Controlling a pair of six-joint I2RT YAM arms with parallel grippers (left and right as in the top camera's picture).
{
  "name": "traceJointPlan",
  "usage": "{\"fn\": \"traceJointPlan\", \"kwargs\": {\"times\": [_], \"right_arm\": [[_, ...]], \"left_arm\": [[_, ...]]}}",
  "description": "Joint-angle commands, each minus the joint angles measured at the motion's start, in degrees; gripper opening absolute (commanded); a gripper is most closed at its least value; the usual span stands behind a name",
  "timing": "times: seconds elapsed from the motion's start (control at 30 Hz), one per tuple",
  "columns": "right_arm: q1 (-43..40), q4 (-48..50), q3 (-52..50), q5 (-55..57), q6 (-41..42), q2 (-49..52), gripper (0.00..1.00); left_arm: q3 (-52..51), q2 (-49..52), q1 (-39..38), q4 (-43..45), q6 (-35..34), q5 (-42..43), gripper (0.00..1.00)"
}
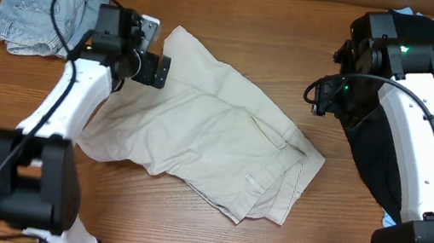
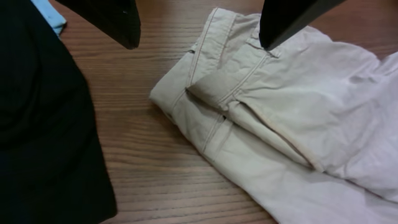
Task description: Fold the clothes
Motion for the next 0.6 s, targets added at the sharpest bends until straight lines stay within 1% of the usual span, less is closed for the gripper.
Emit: {"fn": "traceJointPlan", "kwargs": {"times": [0.0, 0.07, 0.17, 0.27, 0.37, 0.4, 0.5, 0.57], "right_arm": [[0.09, 0.37, -0.02, 1.86, 0.72, -2.29, 0.65], [0.11, 0.37, -0.02, 1.64, 0.90, -2.29, 0.65], [0.11, 0.92, -0.02, 1.46, 0.90, -2.29, 0.64], [0.11, 2.14, -0.02, 1.33, 0.87, -2.29, 0.64], [0.11, 3.56, -0.02, 0.35, 0.87, -2.29, 0.64], [0.11, 4.00, -0.02, 0.37, 0.85, -2.29, 0.64], [0.11, 4.57, -0.04, 0.39, 0.85, -2.27, 0.65], [0.11, 4.87, -0.04, 0.37, 0.85, -2.27, 0.64]], "left_arm": [[0.85, 4.66, 0.09, 2.19, 0.00, -0.42, 0.98], [0.85, 6.25, 0.09, 2.58, -2.75, -3.17, 0.97], [0.85, 8.22, 0.09, 3.10, -6.99, -7.08, 0.93], [0.85, 9.44, 0.09, 3.85, -11.58, -7.85, 0.86], [0.85, 10.93, 0.09, 4.63, -17.51, -8.24, 0.80], [0.85, 11.63, 0.09, 4.63, -20.92, -9.49, 0.79], [0.85, 12.98, 0.09, 4.04, -27.67, -12.57, 0.77], [0.81, 13.42, 0.09, 3.91, -30.10, -13.62, 0.75]]}}
